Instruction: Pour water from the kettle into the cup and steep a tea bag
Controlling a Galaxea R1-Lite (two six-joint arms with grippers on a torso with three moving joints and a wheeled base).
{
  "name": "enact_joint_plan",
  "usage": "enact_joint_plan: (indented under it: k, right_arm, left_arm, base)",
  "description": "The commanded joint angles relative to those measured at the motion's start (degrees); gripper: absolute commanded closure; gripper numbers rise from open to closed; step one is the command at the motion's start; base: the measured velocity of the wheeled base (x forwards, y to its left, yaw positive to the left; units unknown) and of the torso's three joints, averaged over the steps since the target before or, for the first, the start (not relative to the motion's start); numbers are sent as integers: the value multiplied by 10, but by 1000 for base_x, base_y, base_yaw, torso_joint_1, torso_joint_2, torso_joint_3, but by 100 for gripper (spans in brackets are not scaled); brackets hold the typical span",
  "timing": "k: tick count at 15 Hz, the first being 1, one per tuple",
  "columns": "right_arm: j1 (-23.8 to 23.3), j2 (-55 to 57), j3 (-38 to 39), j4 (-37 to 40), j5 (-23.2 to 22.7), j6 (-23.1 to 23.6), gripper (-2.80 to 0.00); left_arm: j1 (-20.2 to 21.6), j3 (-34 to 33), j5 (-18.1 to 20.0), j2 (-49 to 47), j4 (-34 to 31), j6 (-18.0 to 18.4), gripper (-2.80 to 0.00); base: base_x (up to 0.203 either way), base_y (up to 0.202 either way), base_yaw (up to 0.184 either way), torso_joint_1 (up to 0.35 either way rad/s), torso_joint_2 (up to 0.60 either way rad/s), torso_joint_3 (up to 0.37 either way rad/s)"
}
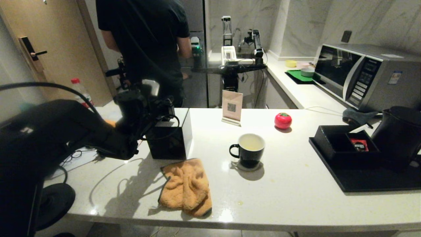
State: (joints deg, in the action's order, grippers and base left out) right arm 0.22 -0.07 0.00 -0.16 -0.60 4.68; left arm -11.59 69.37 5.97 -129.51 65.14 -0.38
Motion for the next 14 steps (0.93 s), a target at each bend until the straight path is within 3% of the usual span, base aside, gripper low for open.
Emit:
enact_joint_plan:
  k: [1,6,14]
  right_arm:
    - [0,1,0,-1,0,1,0]
    - [0,1,0,0,0,1,0]
    - [0,1,0,0,0,1,0]
  left_arm:
    - [1,-3,0,-2,4,0,0]
    - [5,-1,0,-1,5,0,0]
    - [17,75,1,-6,5,0,0]
  base:
    - [0,0,0,0,0,0]
    - [0,0,0,0,0,0]
    - [0,0,0,0,0,0]
